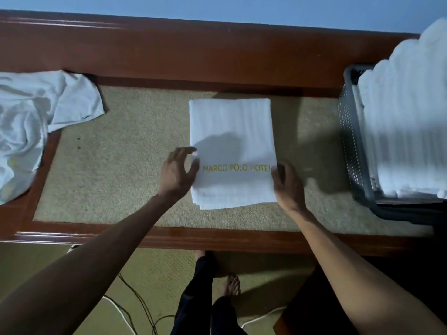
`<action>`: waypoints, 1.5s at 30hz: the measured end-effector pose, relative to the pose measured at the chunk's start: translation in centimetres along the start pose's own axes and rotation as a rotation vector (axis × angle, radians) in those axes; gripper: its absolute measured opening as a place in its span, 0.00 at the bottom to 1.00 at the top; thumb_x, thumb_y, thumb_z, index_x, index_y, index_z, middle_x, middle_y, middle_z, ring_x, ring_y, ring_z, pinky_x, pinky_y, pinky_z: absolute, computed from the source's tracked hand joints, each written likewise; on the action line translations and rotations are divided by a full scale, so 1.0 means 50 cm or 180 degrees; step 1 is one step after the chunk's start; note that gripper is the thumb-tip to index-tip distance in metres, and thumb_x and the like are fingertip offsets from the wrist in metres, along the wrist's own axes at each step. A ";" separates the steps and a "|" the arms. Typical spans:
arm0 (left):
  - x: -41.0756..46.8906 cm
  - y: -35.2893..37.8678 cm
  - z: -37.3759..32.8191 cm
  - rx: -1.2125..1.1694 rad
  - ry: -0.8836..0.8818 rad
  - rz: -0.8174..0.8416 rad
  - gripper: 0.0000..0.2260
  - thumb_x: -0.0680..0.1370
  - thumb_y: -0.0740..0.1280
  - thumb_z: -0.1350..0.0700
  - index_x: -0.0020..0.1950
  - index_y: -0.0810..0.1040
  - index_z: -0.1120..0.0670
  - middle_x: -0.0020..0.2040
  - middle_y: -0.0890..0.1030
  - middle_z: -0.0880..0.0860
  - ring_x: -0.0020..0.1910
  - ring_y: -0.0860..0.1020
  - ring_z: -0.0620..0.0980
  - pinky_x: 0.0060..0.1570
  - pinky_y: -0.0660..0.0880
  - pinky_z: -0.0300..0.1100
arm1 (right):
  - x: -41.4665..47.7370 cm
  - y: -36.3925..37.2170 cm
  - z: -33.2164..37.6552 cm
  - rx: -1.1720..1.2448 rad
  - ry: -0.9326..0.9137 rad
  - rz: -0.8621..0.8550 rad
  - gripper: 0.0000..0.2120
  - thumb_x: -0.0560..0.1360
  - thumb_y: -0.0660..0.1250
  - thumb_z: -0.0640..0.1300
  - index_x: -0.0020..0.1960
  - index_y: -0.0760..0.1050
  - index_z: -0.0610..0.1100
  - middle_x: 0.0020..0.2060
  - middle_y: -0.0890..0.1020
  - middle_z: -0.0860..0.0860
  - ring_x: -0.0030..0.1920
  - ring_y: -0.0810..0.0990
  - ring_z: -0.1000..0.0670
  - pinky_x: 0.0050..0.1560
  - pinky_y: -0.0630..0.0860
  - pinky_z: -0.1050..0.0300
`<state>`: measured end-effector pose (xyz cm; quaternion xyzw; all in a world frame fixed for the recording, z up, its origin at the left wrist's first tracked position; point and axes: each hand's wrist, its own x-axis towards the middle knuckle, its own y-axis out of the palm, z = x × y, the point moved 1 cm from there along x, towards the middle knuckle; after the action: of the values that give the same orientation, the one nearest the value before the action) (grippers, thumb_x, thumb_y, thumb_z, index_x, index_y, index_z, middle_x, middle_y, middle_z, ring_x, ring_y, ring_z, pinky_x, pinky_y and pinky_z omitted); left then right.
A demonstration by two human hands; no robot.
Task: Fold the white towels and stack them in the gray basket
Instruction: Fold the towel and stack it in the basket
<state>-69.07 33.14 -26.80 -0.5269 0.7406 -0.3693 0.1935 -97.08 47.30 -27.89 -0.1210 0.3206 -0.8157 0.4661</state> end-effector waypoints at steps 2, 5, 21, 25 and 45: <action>0.059 0.000 -0.003 -0.0278 -0.0936 -0.0020 0.22 0.82 0.65 0.42 0.69 0.74 0.56 0.61 0.80 0.54 0.53 0.80 0.54 0.52 0.77 0.50 | 0.050 0.003 0.023 0.0023 0.0383 -0.0130 0.10 0.84 0.60 0.50 0.57 0.74 0.45 0.44 0.79 0.55 0.45 0.80 0.52 0.39 0.68 0.59; 0.150 0.015 0.022 -0.0916 -0.2353 0.0434 0.37 0.75 0.63 0.28 0.71 0.73 0.57 0.60 0.82 0.57 0.55 0.82 0.58 0.58 0.79 0.53 | 0.134 0.025 0.056 0.0083 0.0752 0.0048 0.16 0.83 0.62 0.52 0.60 0.73 0.39 0.54 0.82 0.43 0.56 0.81 0.42 0.46 0.69 0.55; 0.270 0.010 -0.032 -0.2130 -0.2493 0.1898 0.28 0.81 0.66 0.38 0.75 0.59 0.47 0.65 0.78 0.52 0.61 0.80 0.59 0.59 0.79 0.63 | 0.251 0.037 0.112 0.0677 0.1362 0.0484 0.18 0.79 0.69 0.56 0.64 0.78 0.47 0.57 0.83 0.51 0.60 0.81 0.49 0.63 0.77 0.50; 0.281 -0.032 -0.096 -0.1851 -0.2225 0.2073 0.25 0.81 0.64 0.38 0.71 0.61 0.48 0.62 0.80 0.57 0.58 0.82 0.62 0.58 0.80 0.62 | 0.234 -0.029 0.166 0.0526 0.1233 0.0404 0.19 0.80 0.67 0.54 0.67 0.76 0.46 0.54 0.80 0.52 0.56 0.78 0.50 0.63 0.75 0.50; 0.373 -0.089 -0.886 -0.2883 -0.0531 0.1354 0.15 0.76 0.65 0.43 0.56 0.80 0.51 0.47 0.87 0.56 0.47 0.85 0.62 0.54 0.79 0.65 | 0.232 -0.865 0.378 0.0033 0.0409 -0.1408 0.42 0.59 0.65 0.75 0.54 0.81 0.41 0.50 0.86 0.44 0.52 0.84 0.42 0.53 0.81 0.45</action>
<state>-103.05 30.34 7.36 -0.4231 0.8994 0.0799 0.0750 -123.47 45.39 12.87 -0.1337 0.3111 -0.9057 0.2552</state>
